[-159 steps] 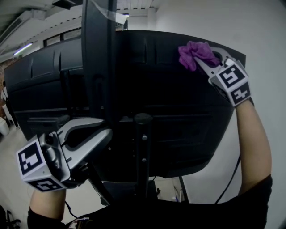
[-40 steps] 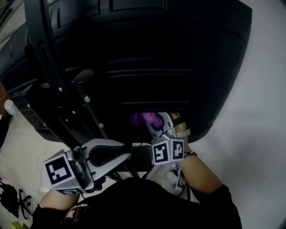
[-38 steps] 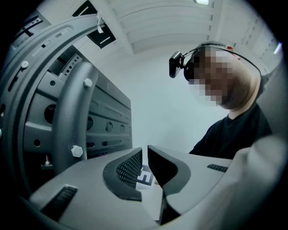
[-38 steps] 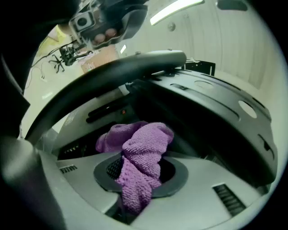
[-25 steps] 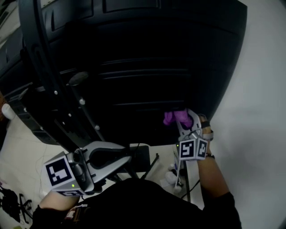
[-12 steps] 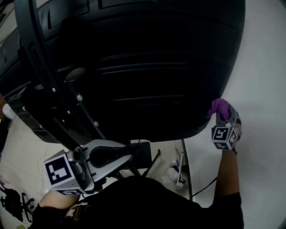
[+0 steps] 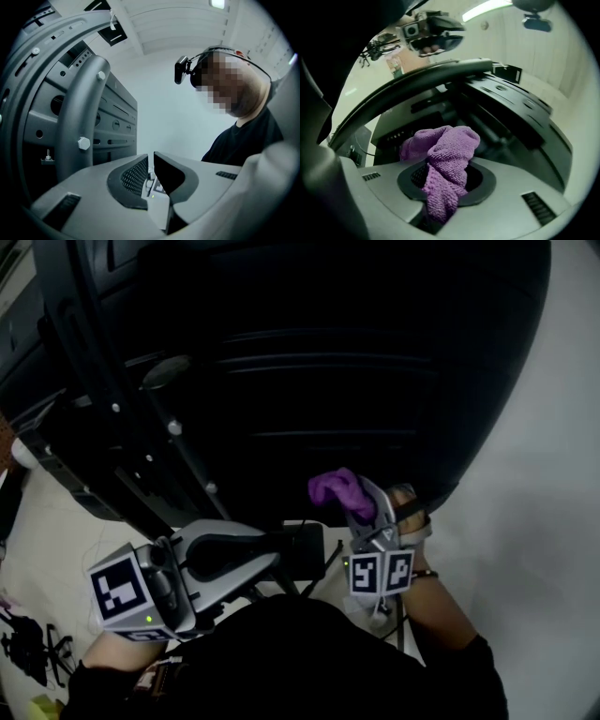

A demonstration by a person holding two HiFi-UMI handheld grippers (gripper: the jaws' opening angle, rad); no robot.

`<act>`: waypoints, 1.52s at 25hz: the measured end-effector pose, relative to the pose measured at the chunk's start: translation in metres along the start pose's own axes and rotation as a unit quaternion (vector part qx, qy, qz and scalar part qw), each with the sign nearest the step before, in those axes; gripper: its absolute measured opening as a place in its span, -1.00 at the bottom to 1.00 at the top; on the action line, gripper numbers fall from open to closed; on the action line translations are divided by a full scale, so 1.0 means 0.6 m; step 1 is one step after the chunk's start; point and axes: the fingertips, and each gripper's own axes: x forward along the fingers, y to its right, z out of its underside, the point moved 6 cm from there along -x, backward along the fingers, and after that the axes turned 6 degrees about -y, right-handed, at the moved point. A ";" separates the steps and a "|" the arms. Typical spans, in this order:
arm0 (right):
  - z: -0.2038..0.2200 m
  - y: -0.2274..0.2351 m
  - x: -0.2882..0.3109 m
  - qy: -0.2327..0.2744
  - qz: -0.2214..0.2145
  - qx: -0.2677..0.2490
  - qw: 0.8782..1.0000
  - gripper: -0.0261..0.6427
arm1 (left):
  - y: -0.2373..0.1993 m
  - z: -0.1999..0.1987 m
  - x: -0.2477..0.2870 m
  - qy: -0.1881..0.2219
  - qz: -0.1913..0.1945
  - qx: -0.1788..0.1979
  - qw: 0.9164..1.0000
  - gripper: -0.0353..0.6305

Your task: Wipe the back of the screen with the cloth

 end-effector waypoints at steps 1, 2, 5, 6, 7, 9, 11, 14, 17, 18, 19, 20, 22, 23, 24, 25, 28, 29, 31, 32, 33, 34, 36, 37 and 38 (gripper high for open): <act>-0.023 -0.024 0.019 0.008 -0.012 -0.026 1.000 -0.59 | 0.001 0.000 -0.001 0.000 0.000 0.000 1.000 -0.80; -0.039 -0.043 0.037 0.010 -0.019 -0.048 0.999 -0.59 | 0.003 0.001 -0.001 0.000 -0.001 0.000 1.000 -0.80; -0.049 -0.070 0.079 -0.002 -0.025 -0.090 0.996 -0.59 | 0.003 0.001 -0.004 -0.002 -0.003 0.001 1.000 -0.80; -0.042 -0.072 0.085 -0.009 -0.023 -0.096 0.995 -0.59 | 0.002 0.001 -0.004 -0.003 -0.004 0.001 1.000 -0.80; -0.033 -0.072 0.085 -0.015 -0.021 -0.101 0.995 -0.59 | 0.002 0.002 -0.005 -0.004 -0.004 0.000 1.000 -0.79; -0.009 -0.066 0.072 -0.031 -0.013 -0.110 0.993 -0.59 | 0.001 0.002 -0.003 -0.005 -0.001 -0.004 1.000 -0.80; 0.021 -0.055 0.052 -0.048 -0.003 -0.115 0.992 -0.59 | 0.001 0.002 0.000 -0.005 0.003 -0.008 1.000 -0.80; 0.053 -0.040 0.028 -0.059 0.016 -0.118 0.991 -0.59 | -0.001 0.002 0.005 -0.005 0.010 -0.007 1.000 -0.80; 0.097 -0.033 0.013 -0.089 0.026 -0.107 0.990 -0.59 | -0.004 0.005 0.011 -0.005 0.020 -0.006 1.000 -0.80; 0.119 -0.028 0.008 -0.105 0.029 -0.101 0.989 -0.59 | -0.005 0.005 0.012 -0.006 0.024 -0.006 1.000 -0.80; 0.143 -0.022 0.002 -0.121 0.033 -0.095 0.988 -0.59 | -0.004 0.006 0.014 -0.006 0.026 -0.006 1.000 -0.80; 0.167 -0.015 -0.006 -0.136 0.037 -0.092 0.986 -0.59 | -0.004 0.005 0.016 -0.007 0.029 -0.007 1.000 -0.80; 0.214 0.001 -0.026 -0.167 0.045 -0.097 0.980 -0.59 | -0.004 0.004 0.019 -0.007 0.033 -0.008 0.999 -0.80; 0.237 0.011 -0.036 -0.184 0.049 -0.099 0.977 -0.59 | -0.003 0.003 0.021 -0.008 0.035 -0.008 0.999 -0.80; 0.261 0.020 -0.046 -0.202 0.053 -0.100 0.973 -0.59 | -0.003 0.003 0.023 -0.008 0.038 -0.008 0.999 -0.80; 0.284 0.031 -0.057 -0.220 0.058 -0.098 0.969 -0.59 | -0.002 0.003 0.025 -0.009 0.040 -0.008 0.999 -0.80; 0.347 0.068 -0.084 -0.268 0.075 -0.094 0.956 -0.59 | 0.000 0.003 0.027 -0.010 0.044 -0.009 0.999 -0.80; 0.365 0.080 -0.091 -0.285 0.081 -0.092 0.951 -0.59 | 0.001 0.003 0.027 -0.010 0.044 -0.009 0.999 -0.80; 0.397 0.101 -0.101 -0.317 0.091 -0.079 0.941 -0.59 | 0.001 0.004 0.027 -0.009 0.043 -0.010 0.999 -0.80; 0.407 0.109 -0.105 -0.328 0.097 -0.067 0.937 -0.59 | 0.000 0.005 0.027 -0.009 0.042 -0.010 0.999 -0.80; 0.407 0.113 -0.107 -0.331 0.102 -0.052 0.937 -0.59 | -0.001 0.005 0.027 -0.009 0.041 -0.011 0.999 -0.80; 0.397 0.114 -0.107 -0.324 0.105 -0.034 0.940 -0.60 | -0.003 0.006 0.027 -0.009 0.040 -0.012 0.999 -0.80; 0.348 0.101 -0.102 -0.282 0.098 0.004 0.954 -0.60 | -0.008 0.009 0.026 -0.009 0.037 -0.014 0.999 -0.80; 0.315 0.087 -0.095 -0.252 0.086 0.024 0.964 -0.59 | -0.012 0.011 0.026 -0.009 0.035 -0.016 0.999 -0.79; 0.280 0.069 -0.086 -0.221 0.068 0.041 0.972 -0.59 | -0.015 0.015 0.026 -0.011 0.034 -0.020 0.999 -0.80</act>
